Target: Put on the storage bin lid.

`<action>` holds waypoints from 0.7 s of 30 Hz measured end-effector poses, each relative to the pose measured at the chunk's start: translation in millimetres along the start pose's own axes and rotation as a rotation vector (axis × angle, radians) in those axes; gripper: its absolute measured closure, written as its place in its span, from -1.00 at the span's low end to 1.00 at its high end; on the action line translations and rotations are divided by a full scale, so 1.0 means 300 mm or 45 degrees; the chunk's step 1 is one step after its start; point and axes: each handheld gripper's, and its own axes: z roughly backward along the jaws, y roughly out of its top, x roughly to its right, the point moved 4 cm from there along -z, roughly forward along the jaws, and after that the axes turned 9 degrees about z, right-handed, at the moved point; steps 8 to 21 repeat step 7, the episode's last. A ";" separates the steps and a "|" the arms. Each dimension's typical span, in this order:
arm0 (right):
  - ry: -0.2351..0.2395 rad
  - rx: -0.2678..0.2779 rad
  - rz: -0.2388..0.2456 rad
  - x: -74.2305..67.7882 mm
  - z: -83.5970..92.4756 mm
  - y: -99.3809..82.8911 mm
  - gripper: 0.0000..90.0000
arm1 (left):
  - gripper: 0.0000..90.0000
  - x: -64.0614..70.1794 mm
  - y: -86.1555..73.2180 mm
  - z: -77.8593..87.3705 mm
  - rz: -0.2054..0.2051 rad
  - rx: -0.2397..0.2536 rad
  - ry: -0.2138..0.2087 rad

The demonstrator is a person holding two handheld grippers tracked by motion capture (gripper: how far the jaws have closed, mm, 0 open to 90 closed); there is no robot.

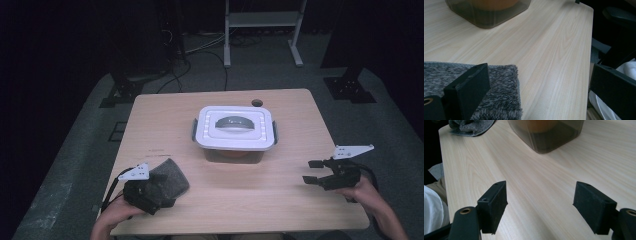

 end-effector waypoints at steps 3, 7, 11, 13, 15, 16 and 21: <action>-0.001 0.001 -0.011 -0.009 0.007 -0.024 -0.45 | -0.96 0.000 0.000 0.001 0.000 0.002 0.000; -0.009 0.015 -0.024 -0.020 0.016 -0.045 -0.45 | -0.96 -0.001 -0.002 0.002 0.000 -0.001 0.002; -0.009 0.015 -0.024 -0.020 0.016 -0.045 -0.45 | -0.96 -0.001 -0.002 0.002 0.000 -0.001 0.002; -0.009 0.015 -0.024 -0.020 0.016 -0.045 -0.45 | -0.96 -0.001 -0.002 0.002 0.000 -0.001 0.002; -0.009 0.015 -0.024 -0.020 0.016 -0.045 -0.45 | -0.96 -0.001 -0.002 0.002 0.000 -0.001 0.002; -0.009 0.015 -0.024 -0.020 0.016 -0.045 -0.45 | -0.96 -0.001 -0.002 0.002 0.000 -0.001 0.002; -0.009 0.015 -0.024 -0.020 0.016 -0.045 -0.45 | -0.96 -0.001 -0.002 0.002 0.000 -0.001 0.002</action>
